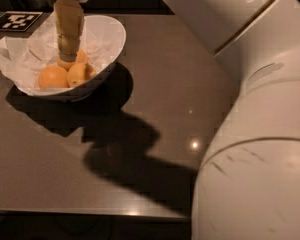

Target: Pick orange from white bowl

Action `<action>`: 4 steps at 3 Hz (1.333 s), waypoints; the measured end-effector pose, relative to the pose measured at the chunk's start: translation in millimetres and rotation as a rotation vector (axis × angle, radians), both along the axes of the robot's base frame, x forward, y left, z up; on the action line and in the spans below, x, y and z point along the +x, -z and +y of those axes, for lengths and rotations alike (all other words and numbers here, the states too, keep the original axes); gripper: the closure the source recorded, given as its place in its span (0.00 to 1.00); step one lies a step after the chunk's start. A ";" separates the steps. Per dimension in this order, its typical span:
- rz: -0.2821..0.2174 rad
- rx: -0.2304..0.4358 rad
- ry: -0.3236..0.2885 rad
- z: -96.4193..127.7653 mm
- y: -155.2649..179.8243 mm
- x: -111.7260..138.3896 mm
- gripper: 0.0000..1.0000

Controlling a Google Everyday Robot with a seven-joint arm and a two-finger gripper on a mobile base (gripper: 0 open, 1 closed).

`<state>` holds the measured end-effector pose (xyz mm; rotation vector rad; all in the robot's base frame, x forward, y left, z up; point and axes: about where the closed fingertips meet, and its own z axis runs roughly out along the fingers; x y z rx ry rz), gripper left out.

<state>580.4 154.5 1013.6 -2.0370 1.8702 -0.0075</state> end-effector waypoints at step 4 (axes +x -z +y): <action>0.157 -0.003 0.142 24.0 43.9 19.1 0.17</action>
Offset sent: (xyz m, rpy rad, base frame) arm -0.0090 -0.0172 -0.0393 -0.1057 0.2144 -0.2017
